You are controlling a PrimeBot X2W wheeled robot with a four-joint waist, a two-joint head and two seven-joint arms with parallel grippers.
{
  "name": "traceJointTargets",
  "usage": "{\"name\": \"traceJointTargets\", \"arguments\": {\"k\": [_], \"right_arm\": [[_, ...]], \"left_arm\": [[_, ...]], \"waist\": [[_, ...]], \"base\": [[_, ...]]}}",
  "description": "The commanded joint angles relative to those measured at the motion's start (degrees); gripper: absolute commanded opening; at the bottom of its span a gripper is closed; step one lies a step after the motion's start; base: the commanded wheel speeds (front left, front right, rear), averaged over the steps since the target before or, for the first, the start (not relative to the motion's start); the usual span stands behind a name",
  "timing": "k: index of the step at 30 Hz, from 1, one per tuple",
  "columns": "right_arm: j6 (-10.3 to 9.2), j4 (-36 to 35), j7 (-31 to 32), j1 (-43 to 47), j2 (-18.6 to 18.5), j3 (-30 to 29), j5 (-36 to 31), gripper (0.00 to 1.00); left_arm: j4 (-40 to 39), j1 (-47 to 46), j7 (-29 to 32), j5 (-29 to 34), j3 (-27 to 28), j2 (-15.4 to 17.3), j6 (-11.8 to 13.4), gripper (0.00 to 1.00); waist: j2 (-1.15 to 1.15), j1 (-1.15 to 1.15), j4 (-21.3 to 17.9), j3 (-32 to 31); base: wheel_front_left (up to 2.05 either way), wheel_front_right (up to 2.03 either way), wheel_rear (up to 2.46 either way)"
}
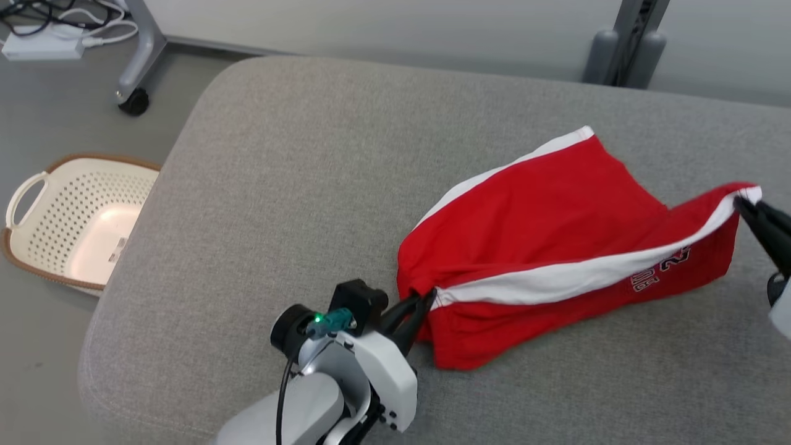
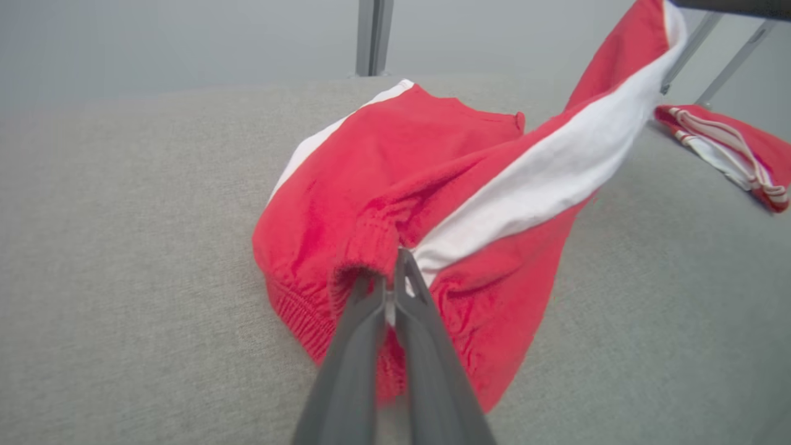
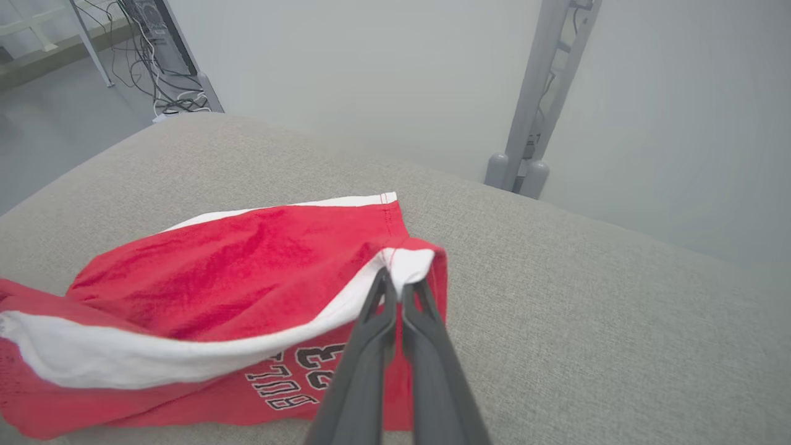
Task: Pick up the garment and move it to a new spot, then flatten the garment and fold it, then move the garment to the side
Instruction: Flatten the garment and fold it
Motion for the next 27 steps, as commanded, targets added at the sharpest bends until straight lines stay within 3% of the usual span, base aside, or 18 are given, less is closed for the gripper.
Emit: {"name": "traceJointTargets", "arguments": {"k": [1, 3, 6, 10, 27], "right_arm": [[-0.02, 0.47, 0.27, -1.02, -0.49, 0.12, 0.02, 0.0], [-0.02, 2.34, 1.05, -4.61, -1.22, 1.91, 0.45, 0.0], [-0.02, 9.19, 3.39, -16.98, -4.98, 10.97, 1.6, 0.0], [-0.02, 13.72, 3.59, -24.54, -6.88, 16.0, 2.7, 0.0], [-0.02, 24.67, 4.29, -40.61, -7.1, 28.93, 5.04, 0.0]], "left_arm": [[0.47, -0.94, -0.29, -0.23, 0.44, 0.06, -0.32, 0.0], [2.28, -2.14, -0.92, -0.56, 1.08, -1.09, -0.84, 0.0], [9.41, -6.28, -4.03, -1.55, 3.17, -5.81, -2.72, 0.0], [13.02, -8.18, -6.33, -1.92, 4.5, -8.07, -3.5, 0.0], [17.52, -11.36, -8.41, -3.16, 6.91, -10.06, -4.11, 0.0]], "waist": [[0.0, 0.0, 0.77, 1.69], [0.0, 0.0, 1.13, 2.85], [0.0, 0.0, 3.39, 6.8], [0.0, 0.0, 5.1, 8.83], [0.0, 0.0, 8.3, 12.19]], "base": [[0.0, 0.0, 0.0], [0.0, 0.0, 0.0], [0.0, 0.0, 0.0], [0.0, 0.0, 0.0], [0.0, 0.0, 0.0]]}}
